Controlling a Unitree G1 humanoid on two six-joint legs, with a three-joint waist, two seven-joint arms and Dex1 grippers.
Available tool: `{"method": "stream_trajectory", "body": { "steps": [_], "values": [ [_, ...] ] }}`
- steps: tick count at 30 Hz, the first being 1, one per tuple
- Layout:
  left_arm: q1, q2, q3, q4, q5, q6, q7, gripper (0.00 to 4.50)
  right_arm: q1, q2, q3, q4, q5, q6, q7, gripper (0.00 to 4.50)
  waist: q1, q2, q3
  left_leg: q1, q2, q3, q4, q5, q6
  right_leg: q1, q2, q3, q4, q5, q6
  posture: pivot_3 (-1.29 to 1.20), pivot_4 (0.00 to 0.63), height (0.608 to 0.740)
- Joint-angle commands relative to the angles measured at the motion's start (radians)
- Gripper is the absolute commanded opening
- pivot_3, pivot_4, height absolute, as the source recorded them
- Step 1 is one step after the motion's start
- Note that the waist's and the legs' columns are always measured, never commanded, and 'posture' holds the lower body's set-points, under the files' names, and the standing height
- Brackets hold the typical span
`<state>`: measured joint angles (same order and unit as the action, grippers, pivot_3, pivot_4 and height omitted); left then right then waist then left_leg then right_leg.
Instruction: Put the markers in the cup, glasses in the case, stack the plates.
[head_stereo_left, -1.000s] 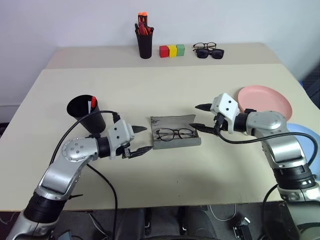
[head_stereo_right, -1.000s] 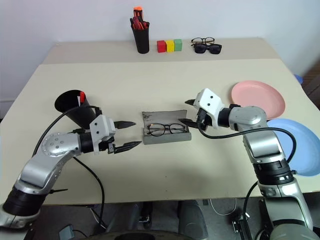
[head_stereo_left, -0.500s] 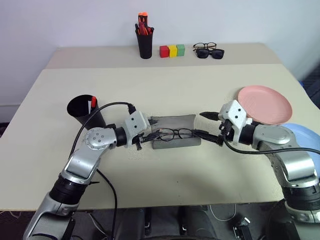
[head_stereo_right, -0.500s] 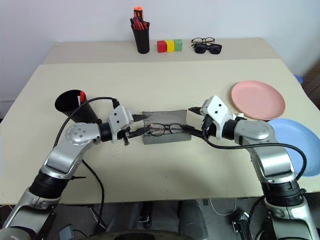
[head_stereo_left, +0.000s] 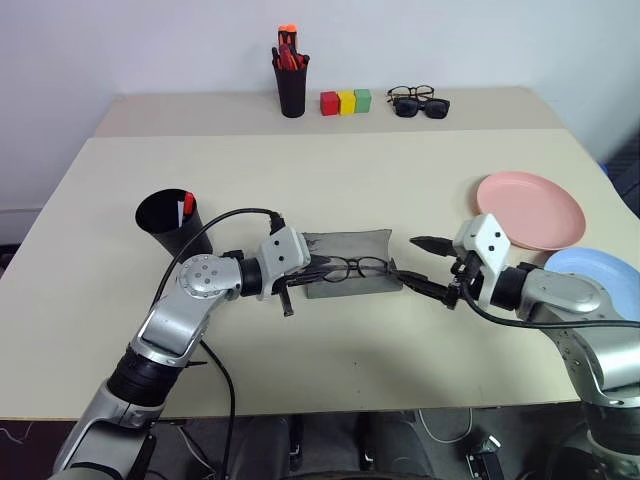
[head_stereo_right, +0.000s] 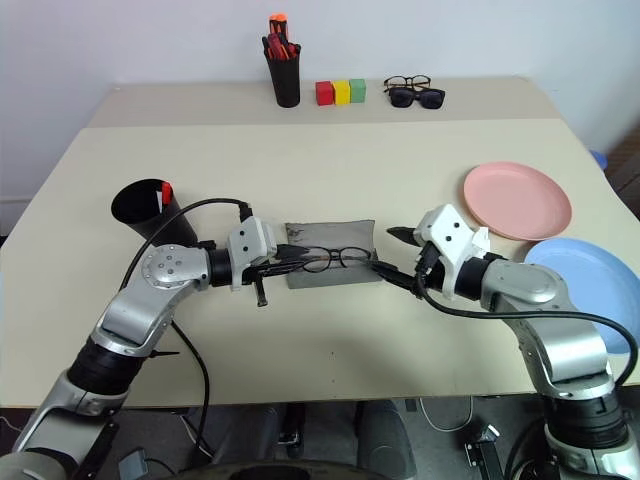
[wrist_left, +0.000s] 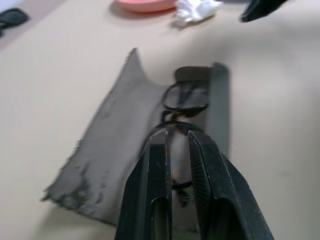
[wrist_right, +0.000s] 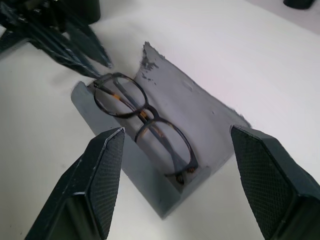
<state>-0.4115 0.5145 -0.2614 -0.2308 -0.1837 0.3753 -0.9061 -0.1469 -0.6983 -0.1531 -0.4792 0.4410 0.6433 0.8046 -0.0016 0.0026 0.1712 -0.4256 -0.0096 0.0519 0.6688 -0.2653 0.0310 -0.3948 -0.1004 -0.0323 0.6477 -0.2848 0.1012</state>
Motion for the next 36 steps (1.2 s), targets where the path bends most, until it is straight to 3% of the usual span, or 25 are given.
{"method": "stream_trajectory", "body": {
  "steps": [1,6,16,20,36],
  "values": [
    [-0.02,0.015,-0.012,-0.019,-0.007,0.012,-0.032,0.59,0.043,0.01,-0.077,-0.083,0.069,-0.028,-0.001,3.42,0.007,0.0,0.0,0.0,0.0,0.0,0.0,0.0,0.0,0.0,0.0,0.0,0.0,0.0,0.0,0.0,0.15,0.74],
    [-0.053,0.013,-0.051,0.059,0.046,-0.005,-0.035,0.59,0.199,0.082,-0.19,-0.163,0.162,-0.157,0.04,3.42,0.018,0.0,0.0,0.0,0.001,-0.001,0.0,0.0,0.0,0.001,0.003,0.0,0.0,0.0,0.0,0.0,0.15,0.74],
    [-0.175,-0.055,-0.111,0.259,0.175,-0.062,0.031,0.59,0.454,0.006,-0.241,-0.176,0.116,-0.263,0.123,3.42,0.017,-0.001,-0.001,0.001,0.001,-0.002,0.008,-0.001,0.002,0.005,0.004,0.0,0.001,0.0,0.0,0.0,0.15,0.74],
    [-0.202,-0.085,-0.084,0.257,0.154,-0.046,0.034,0.59,0.455,0.002,-0.257,-0.203,0.149,-0.241,0.092,3.42,0.016,-0.002,-0.001,0.001,0.001,-0.002,0.01,-0.002,0.003,0.006,0.002,0.0,0.001,0.0,0.0,0.0,0.15,0.74],
    [-0.171,-0.031,-0.124,0.203,0.145,-0.135,-0.123,0.59,0.353,-0.016,-0.195,-0.182,0.148,-0.214,0.042,3.42,0.016,-0.002,-0.001,0.0,0.003,-0.003,0.01,-0.002,0.003,0.005,0.001,0.0,0.0,0.0,0.0,0.0,0.15,0.74]
  ]
}}
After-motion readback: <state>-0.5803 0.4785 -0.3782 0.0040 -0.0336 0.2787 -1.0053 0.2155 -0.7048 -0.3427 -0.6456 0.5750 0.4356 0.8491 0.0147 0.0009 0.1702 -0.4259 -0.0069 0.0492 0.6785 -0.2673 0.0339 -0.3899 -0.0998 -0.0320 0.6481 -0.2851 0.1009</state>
